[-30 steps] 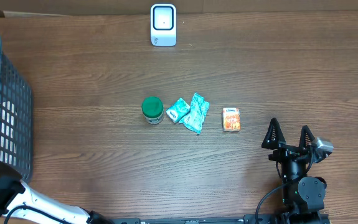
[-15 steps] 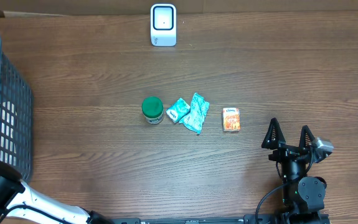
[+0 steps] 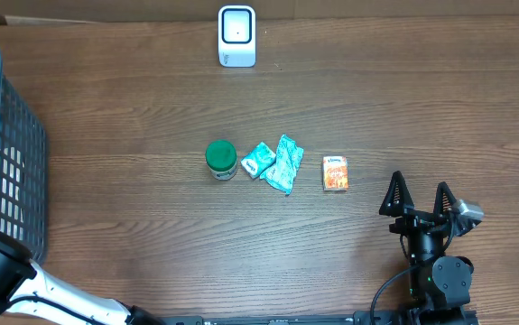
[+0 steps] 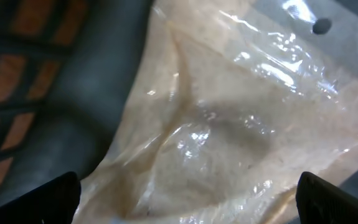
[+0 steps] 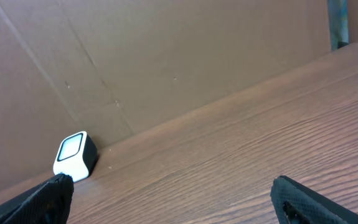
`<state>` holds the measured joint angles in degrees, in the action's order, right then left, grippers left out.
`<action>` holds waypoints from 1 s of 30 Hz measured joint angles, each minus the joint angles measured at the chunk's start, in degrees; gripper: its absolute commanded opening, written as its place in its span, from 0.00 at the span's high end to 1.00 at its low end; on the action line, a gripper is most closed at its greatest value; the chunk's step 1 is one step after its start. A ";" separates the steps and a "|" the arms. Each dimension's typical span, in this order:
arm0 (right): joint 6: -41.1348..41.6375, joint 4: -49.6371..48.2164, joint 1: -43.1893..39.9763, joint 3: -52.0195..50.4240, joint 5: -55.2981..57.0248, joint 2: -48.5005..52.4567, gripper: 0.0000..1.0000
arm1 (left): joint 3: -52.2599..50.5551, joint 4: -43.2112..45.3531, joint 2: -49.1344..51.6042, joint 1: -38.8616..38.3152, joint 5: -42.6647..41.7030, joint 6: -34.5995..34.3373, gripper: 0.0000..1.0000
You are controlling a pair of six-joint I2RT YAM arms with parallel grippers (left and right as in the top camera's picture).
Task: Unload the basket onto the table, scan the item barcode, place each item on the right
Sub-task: 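Reach into the basket and grasp the clear plastic bag with left gripper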
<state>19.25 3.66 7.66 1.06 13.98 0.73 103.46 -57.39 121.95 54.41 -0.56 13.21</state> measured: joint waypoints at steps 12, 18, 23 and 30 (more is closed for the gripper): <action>0.00 0.00 0.00 0.00 0.00 0.00 0.00 | -3.78 3.74 0.11 -1.18 0.00 8.72 0.04; 0.00 0.00 0.00 0.00 0.00 0.00 0.00 | -3.80 3.52 1.86 -1.18 0.44 9.77 0.06; 0.02 0.00 0.00 0.00 0.02 0.00 0.00 | -3.80 3.39 3.48 -1.20 0.35 9.90 0.11; -0.02 0.00 0.00 0.00 0.02 0.00 0.00 | -3.78 3.15 3.85 -1.57 -0.57 9.94 0.33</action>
<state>19.22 3.66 7.66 1.06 14.00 0.73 99.68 -54.24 125.80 52.84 -1.13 23.16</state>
